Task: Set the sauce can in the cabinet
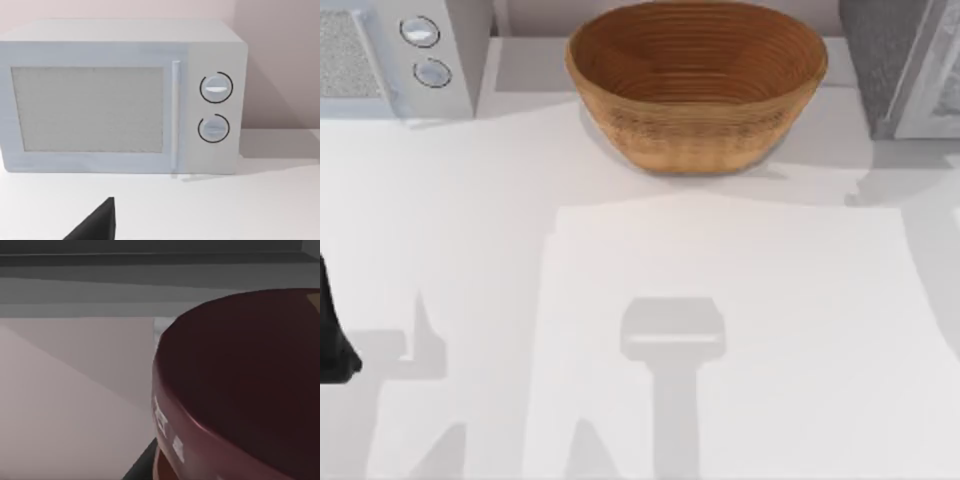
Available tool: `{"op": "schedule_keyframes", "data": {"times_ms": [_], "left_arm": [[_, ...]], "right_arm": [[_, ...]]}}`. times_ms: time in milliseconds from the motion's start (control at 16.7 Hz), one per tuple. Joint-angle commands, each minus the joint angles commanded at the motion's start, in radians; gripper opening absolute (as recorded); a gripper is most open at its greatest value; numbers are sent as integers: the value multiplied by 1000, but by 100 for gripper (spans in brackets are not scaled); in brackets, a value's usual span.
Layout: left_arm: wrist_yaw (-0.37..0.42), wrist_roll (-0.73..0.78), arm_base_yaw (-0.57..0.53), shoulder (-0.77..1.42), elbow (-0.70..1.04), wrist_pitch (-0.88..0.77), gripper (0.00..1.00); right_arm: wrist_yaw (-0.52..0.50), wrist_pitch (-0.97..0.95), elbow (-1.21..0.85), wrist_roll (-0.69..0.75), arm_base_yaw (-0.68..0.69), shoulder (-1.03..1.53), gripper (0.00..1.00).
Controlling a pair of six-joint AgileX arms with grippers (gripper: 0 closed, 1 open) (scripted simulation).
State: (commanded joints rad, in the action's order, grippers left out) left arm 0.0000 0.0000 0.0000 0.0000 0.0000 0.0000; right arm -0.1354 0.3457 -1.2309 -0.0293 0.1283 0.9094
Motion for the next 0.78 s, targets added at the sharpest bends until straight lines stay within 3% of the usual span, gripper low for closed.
{"op": "schedule_keyframes", "data": {"times_ms": [420, 780], "left_arm": [[0, 0, 0, 0, 0, 0, 100], [0, 0, 0, 0, 0, 0, 100]], "right_arm": [[-54, 139, -523, 9, 51, 361, 0], [-64, 171, -634, 12, 64, 443, 0]]}}
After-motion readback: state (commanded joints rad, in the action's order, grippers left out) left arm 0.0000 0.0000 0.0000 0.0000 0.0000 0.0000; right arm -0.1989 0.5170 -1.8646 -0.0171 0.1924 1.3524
